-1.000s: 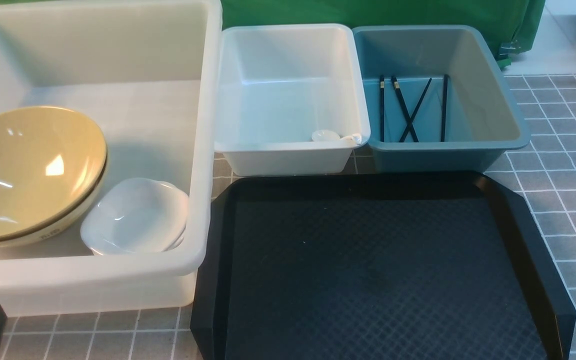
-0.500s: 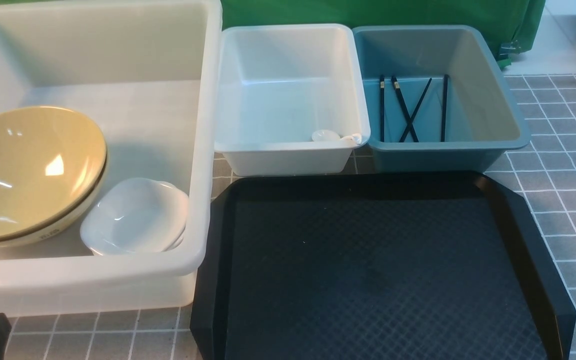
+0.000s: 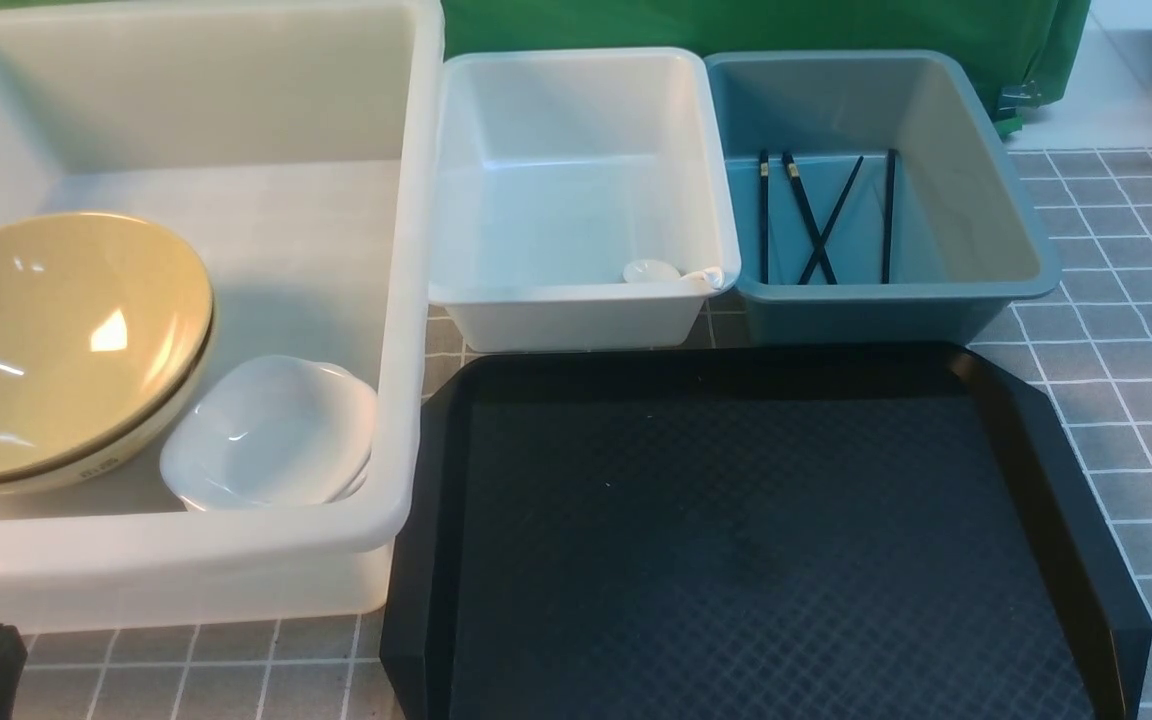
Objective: On grey table put chopsticks spoon bowls plates into blue grey white boxes.
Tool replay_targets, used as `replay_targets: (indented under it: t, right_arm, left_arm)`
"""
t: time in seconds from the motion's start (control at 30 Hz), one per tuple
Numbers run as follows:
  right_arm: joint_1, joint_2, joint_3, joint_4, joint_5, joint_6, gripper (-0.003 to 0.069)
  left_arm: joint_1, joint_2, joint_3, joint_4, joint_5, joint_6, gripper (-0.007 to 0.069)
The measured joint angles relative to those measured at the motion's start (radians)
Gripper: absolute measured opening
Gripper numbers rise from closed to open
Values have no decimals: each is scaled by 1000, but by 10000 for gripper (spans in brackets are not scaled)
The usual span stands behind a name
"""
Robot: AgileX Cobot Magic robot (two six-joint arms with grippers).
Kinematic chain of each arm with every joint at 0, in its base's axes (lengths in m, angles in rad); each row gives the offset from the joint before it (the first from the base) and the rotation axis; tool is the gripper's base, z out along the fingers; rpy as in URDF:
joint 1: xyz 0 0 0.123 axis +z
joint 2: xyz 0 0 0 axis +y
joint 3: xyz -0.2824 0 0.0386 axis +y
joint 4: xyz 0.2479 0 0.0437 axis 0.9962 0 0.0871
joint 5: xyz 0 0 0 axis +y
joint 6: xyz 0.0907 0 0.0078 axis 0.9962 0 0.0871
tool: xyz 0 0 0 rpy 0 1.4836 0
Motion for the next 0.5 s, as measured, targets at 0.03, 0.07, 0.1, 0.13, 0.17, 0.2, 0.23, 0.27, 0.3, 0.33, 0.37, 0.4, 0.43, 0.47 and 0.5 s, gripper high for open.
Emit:
replay_targets:
  t: [0.03, 0.07, 0.1, 0.13, 0.17, 0.2, 0.23, 0.27, 0.3, 0.33, 0.37, 0.4, 0.43, 0.47, 0.5]
  right_arm:
    - [0, 0, 0, 0, 0, 0, 131]
    - [0, 0, 0, 0, 0, 0, 132]
    - [0, 0, 0, 0, 0, 0, 132]
    - [0, 0, 0, 0, 0, 0, 132]
    - [0, 0, 0, 0, 0, 0, 133]
    - [0, 0, 0, 0, 0, 0, 134]
    - [0, 0, 0, 0, 0, 0, 136]
    - [0, 0, 0, 0, 0, 0, 136]
    - [0, 0, 0, 0, 0, 0, 138]
    - [0, 0, 0, 0, 0, 0, 139]
    - [0, 0, 0, 0, 0, 0, 141]
    - [0, 0, 0, 0, 0, 0, 141]
    - [0, 0, 0, 0, 0, 0, 143]
    - [0, 0, 0, 0, 0, 0, 145]
    - [0, 0, 0, 0, 0, 0, 146]
  left_arm:
    - [0, 0, 0, 2, 0, 0, -8]
    - [0, 0, 0, 3, 0, 0, -8]
    - [0, 0, 0, 3, 0, 1, -8]
    - [0, 0, 0, 3, 0, 1, -8]
    - [0, 0, 0, 3, 0, 1, -8]
    - [0, 0, 0, 4, 0, 1, -8]
    - [0, 0, 0, 4, 0, 1, -8]
    - [0, 0, 0, 4, 0, 1, -8]
    - [0, 0, 0, 4, 0, 1, -8]
    - [0, 0, 0, 4, 0, 2, -8]
    - [0, 0, 0, 4, 0, 3, -8]
    - [0, 0, 0, 4, 0, 3, -8]
    - [0, 0, 0, 4, 0, 3, -8]
    - [0, 0, 0, 4, 0, 3, -8]
    - [0, 0, 0, 4, 0, 3, -8]
